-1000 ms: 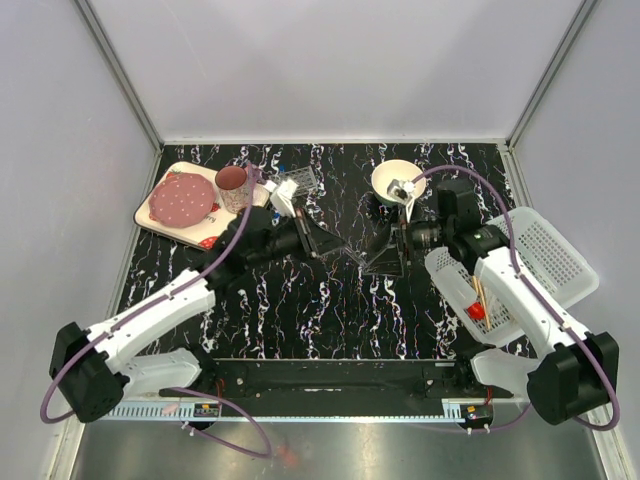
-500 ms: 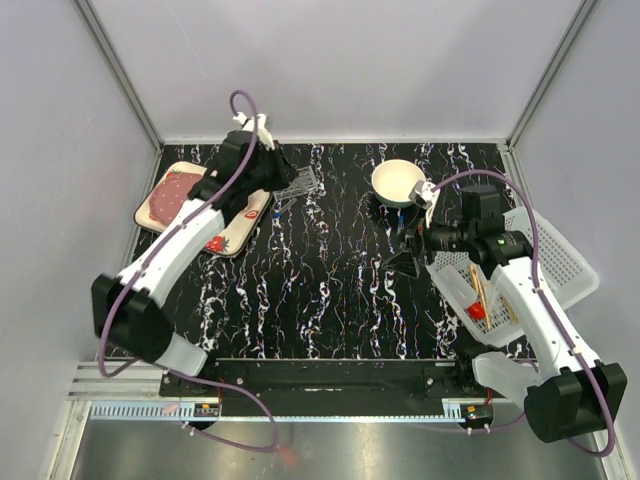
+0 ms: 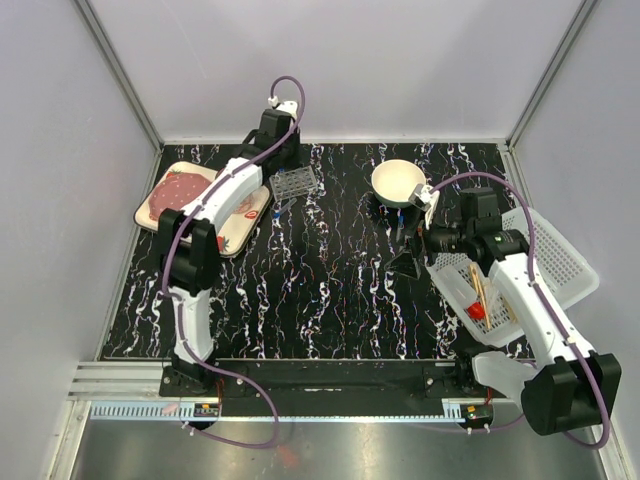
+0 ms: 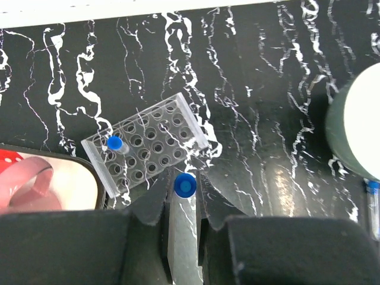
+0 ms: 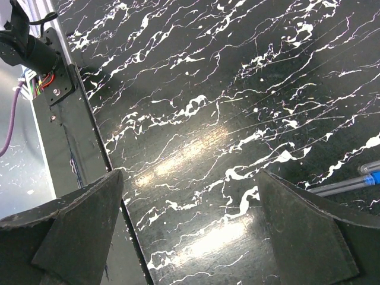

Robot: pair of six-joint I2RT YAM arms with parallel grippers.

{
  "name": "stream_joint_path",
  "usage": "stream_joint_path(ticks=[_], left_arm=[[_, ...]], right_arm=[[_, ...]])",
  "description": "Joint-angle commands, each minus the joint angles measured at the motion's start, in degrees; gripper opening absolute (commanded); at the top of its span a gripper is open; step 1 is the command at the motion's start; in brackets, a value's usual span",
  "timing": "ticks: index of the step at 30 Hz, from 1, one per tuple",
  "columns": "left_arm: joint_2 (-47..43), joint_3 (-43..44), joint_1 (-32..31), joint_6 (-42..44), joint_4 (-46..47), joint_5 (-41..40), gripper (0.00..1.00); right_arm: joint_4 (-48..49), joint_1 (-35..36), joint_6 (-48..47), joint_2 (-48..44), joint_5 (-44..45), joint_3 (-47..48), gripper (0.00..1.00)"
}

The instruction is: Organize the chemistry lab equipment

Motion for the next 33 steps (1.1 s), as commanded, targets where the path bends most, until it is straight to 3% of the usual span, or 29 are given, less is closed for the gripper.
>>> stream_joint_path(ticks=[1,16,33], left_arm=[[4.6,6.3,1.1,2.7,0.6,-2.8,0.07],[15.9,15.3,2.2,4.3,0.5,-4.4,0.08],[19.5,17.1,3.7,3.5,1.2,-3.2,0.09]], right_arm=[[0.5,-0.7,-0.3,1.2,-0.6,0.9,1.0],[0.6,-2.6,0.8,4.2,-2.2,1.5,1.0],[2.2,-2.9,2.8,5.7,-4.8,1.1,1.0]])
